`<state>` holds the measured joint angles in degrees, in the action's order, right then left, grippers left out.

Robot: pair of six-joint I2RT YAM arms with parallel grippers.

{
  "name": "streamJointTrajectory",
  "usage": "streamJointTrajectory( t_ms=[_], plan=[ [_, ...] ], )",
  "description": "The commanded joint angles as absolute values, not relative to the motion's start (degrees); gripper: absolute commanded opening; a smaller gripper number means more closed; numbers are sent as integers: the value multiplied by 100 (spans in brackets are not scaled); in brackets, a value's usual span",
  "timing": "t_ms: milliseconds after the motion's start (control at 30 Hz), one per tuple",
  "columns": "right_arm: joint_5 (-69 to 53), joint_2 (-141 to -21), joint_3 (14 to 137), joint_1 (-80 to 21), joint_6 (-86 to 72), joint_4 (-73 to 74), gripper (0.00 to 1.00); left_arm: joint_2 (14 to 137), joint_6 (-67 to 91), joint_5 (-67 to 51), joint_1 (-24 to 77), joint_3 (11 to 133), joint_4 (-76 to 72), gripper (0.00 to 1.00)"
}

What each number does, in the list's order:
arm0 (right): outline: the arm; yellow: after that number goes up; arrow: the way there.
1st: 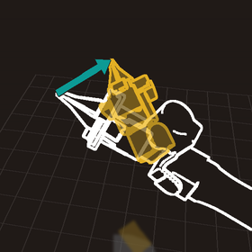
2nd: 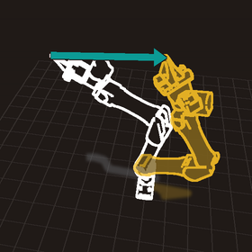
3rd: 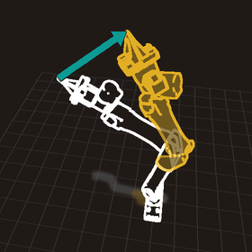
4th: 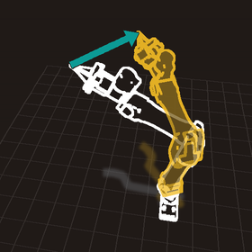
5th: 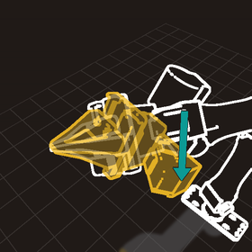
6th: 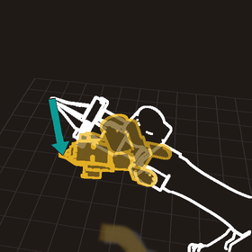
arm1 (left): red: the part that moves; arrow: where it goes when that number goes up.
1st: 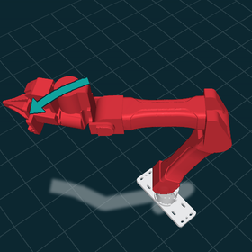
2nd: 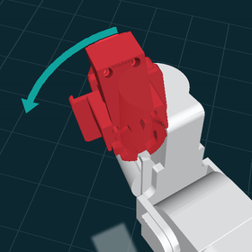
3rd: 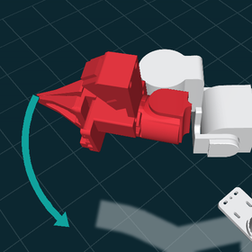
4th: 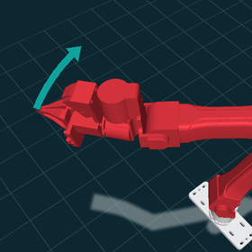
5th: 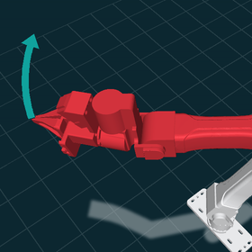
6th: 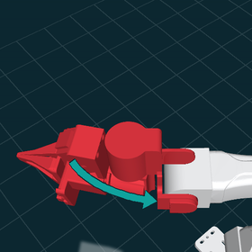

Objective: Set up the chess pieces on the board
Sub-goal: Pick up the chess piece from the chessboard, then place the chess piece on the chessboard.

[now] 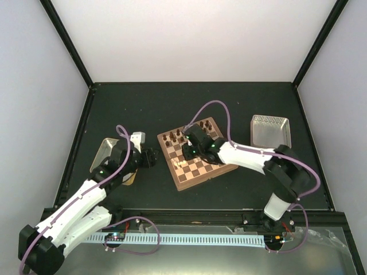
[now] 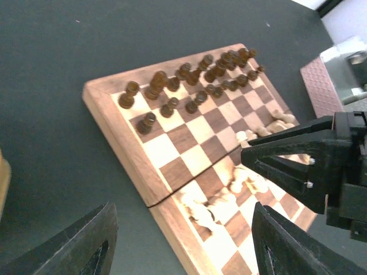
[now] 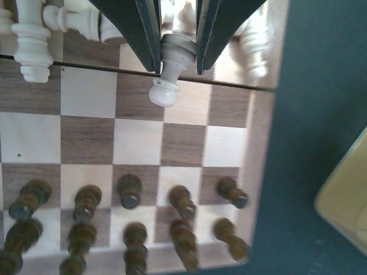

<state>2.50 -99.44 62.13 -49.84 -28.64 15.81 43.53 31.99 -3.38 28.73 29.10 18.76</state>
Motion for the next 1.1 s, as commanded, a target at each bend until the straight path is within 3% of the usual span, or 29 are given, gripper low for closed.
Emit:
streamJointTrajectory(
  t_ms=[0, 433, 667, 1067],
  plan=[
    [-352, -9116, 5509, -4938, -1908, 198, 3, 4400, 3343, -1444, 2733, 3206, 1581, 66],
    [-1973, -7371, 3590, -4937, 32, -2291, 6, 5614, 3526, -4568, 2628, 4228, 1332, 67],
    [-2151, -7161, 3196, -4937, 311, -2923, 5, 6065, 3484, -5058, 2628, 4369, 1329, 48],
    [-2542, -7184, 3102, -4939, 503, -3091, 5, 6480, 3560, -5176, 2628, 4384, 1181, 32]
  ],
)
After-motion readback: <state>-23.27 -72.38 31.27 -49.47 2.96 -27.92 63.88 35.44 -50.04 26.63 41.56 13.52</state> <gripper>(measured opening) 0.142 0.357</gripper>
